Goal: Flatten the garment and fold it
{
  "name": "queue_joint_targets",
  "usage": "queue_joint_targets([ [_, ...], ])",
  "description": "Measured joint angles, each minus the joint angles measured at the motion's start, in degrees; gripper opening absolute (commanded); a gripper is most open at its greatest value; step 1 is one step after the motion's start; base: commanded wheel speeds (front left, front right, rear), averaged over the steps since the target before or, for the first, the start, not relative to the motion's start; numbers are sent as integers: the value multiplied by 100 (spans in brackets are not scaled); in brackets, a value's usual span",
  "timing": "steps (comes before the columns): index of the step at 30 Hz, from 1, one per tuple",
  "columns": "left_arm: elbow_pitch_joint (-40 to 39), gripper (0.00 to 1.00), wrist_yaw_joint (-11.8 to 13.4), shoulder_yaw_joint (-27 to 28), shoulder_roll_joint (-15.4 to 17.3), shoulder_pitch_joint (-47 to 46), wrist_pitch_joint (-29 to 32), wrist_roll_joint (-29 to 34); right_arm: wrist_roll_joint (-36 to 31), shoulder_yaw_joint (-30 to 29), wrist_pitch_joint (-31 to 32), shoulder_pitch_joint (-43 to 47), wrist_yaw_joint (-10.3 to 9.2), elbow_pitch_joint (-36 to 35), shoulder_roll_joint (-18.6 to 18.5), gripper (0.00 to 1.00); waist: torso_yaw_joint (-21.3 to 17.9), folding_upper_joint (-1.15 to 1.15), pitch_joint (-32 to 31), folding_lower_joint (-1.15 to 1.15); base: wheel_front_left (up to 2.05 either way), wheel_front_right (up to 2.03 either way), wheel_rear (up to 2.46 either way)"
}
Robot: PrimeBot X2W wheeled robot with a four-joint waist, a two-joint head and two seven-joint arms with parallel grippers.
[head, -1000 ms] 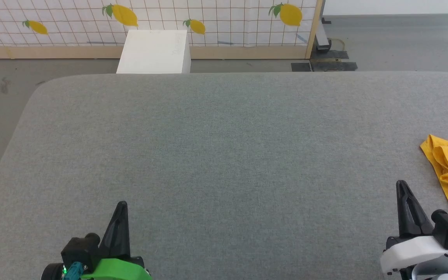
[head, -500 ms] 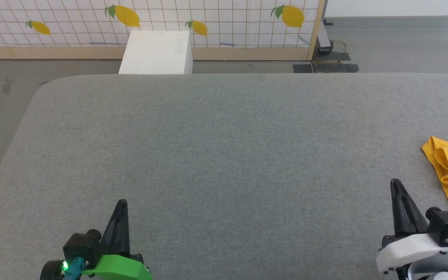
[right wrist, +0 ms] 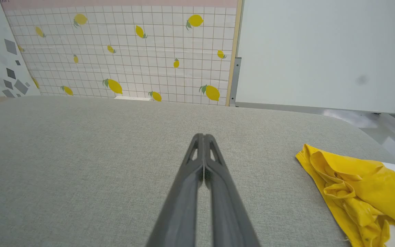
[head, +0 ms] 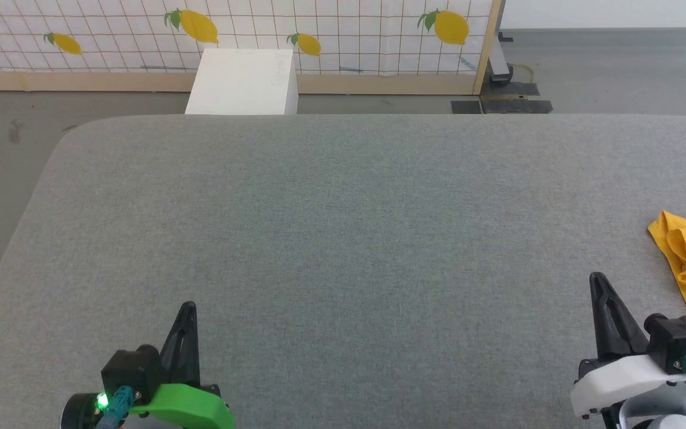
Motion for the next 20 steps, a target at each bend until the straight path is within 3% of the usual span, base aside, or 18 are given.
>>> queue_joint_targets([
  [20,-26,0,21,57,-22,-116,244,204,-2,176,218,-1,0,-144,0,0,46,0,-30,0,0,0,0],
])
